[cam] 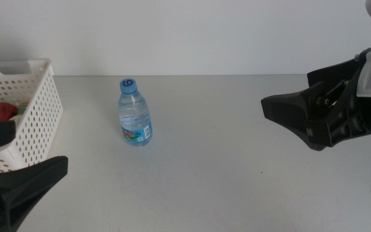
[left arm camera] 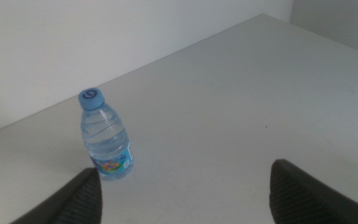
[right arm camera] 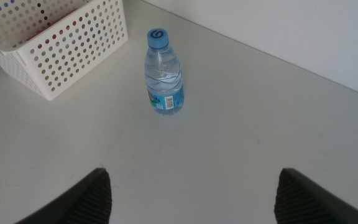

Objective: Use arms to grab the bottles and put them into the dustbin to the left of the table.

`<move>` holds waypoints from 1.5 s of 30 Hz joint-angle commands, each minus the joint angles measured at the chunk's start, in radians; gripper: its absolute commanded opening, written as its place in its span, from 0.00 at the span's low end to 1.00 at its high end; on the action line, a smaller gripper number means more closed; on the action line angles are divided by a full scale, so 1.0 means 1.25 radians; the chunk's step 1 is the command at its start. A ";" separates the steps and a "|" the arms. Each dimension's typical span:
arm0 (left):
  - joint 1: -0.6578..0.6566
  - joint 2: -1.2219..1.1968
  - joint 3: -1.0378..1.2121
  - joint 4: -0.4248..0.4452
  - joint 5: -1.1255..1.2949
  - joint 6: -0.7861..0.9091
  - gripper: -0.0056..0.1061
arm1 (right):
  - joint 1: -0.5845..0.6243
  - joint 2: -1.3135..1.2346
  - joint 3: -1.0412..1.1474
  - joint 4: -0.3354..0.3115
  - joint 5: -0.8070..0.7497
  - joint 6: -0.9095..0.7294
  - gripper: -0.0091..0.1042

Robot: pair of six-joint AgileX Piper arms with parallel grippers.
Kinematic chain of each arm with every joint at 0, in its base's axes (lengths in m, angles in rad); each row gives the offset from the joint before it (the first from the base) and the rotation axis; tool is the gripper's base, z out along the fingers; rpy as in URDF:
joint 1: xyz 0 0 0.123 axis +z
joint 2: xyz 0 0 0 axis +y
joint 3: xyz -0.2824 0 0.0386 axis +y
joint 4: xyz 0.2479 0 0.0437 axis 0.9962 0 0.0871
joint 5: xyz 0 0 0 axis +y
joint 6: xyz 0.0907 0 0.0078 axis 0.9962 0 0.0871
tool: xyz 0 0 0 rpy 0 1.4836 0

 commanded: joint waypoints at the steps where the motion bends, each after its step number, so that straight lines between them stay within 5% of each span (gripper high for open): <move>1: -0.004 0.004 -0.026 0.014 -0.091 -0.006 0.87 | -0.004 -0.010 -0.022 -0.007 -0.051 -0.010 0.67; 9: -0.003 0.029 -0.023 0.271 -0.255 -0.181 0.87 | -0.004 -0.010 -0.022 -0.006 -0.050 -0.010 0.67; 19: 0.036 0.177 -0.023 0.679 -0.346 -0.640 0.87 | -0.004 -0.010 -0.022 -0.006 -0.050 -0.010 0.67; 25: 0.035 0.269 -0.023 0.750 -0.360 -0.798 0.87 | -0.004 -0.010 -0.022 -0.006 -0.050 -0.010 0.67; 33: 0.035 0.300 -0.027 0.747 -0.376 -0.804 0.87 | -0.004 -0.010 -0.022 -0.006 -0.050 -0.010 0.67; 41: 0.075 0.300 -0.023 0.336 -0.315 -0.400 0.87 | -0.004 -0.010 -0.022 -0.006 -0.050 -0.010 0.67; 45: 0.141 0.301 -0.004 0.212 -0.407 -0.279 0.87 | -0.004 -0.010 -0.022 -0.006 -0.050 -0.010 0.67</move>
